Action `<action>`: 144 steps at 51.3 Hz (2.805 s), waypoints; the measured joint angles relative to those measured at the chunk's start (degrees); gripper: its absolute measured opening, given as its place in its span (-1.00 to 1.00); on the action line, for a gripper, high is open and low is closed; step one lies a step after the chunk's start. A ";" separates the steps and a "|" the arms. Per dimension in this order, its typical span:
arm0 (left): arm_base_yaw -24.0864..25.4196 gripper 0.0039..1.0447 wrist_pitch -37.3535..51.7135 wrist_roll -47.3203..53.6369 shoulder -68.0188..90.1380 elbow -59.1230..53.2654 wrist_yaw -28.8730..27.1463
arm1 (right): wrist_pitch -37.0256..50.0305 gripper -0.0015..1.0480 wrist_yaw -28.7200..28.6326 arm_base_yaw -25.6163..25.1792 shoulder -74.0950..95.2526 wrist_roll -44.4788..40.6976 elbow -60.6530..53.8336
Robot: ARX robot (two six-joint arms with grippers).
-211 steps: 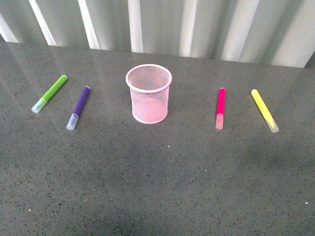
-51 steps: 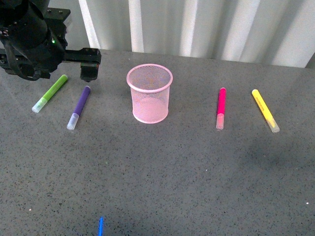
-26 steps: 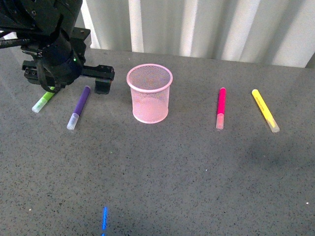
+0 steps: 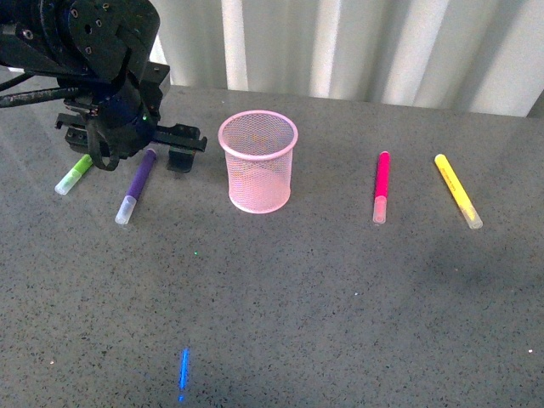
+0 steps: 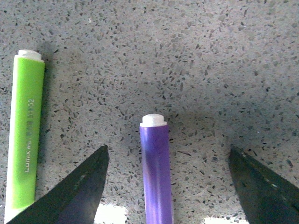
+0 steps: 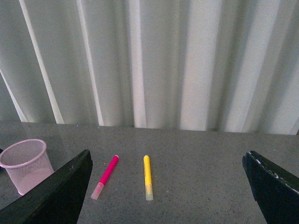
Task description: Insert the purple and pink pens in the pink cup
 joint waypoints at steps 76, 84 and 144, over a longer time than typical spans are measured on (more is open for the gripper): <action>-5.75 -0.78 58.66 -18.29 -28.02 -30.93 5.60 | 0.00 0.87 0.00 0.00 0.00 0.00 0.00; -10.19 -0.78 65.72 -20.28 -24.55 -30.93 4.24 | 0.00 0.87 -0.02 0.00 0.00 0.00 0.00; -12.66 -0.78 83.45 -21.57 -6.01 -27.28 1.46 | 0.00 0.87 0.00 0.00 0.00 0.00 0.00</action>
